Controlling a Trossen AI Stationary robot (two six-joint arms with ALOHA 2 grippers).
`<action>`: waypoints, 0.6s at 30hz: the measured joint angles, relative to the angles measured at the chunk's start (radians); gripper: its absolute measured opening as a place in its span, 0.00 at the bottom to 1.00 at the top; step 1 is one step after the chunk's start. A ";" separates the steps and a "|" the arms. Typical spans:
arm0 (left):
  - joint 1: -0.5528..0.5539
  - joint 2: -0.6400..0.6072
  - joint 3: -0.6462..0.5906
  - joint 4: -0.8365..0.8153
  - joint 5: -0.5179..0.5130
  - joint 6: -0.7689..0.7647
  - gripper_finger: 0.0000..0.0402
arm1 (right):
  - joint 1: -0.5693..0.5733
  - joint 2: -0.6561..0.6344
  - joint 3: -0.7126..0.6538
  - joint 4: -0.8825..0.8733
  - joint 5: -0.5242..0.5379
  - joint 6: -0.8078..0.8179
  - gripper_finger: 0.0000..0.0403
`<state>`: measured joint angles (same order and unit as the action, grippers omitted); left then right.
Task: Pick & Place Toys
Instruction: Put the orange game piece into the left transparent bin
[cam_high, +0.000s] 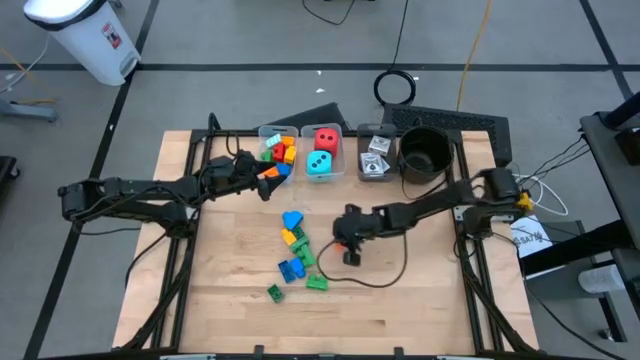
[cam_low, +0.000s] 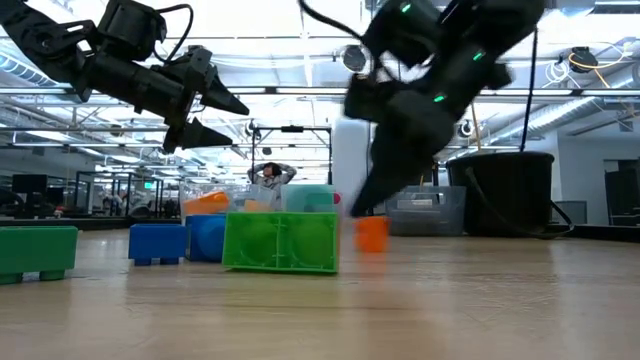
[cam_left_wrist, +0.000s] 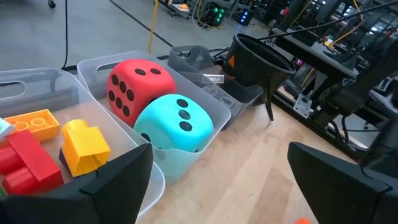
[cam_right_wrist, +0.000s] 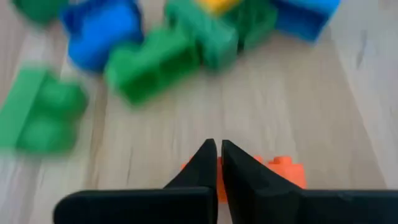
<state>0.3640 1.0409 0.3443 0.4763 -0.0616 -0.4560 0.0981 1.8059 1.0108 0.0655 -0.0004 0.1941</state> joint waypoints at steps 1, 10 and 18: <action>0.000 0.000 0.000 0.000 0.001 -0.001 0.94 | 0.011 -0.028 -0.002 -0.047 0.011 0.000 0.01; -0.001 0.000 0.000 -0.001 0.009 -0.024 0.94 | 0.133 -0.201 -0.003 -0.251 0.367 0.104 0.06; -0.006 0.000 0.000 -0.002 0.009 -0.021 0.94 | 0.175 -0.226 -0.078 -0.258 0.274 0.275 0.46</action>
<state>0.3576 1.0409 0.3447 0.4747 -0.0528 -0.4767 0.2729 1.5801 0.9326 -0.1926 0.2733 0.4688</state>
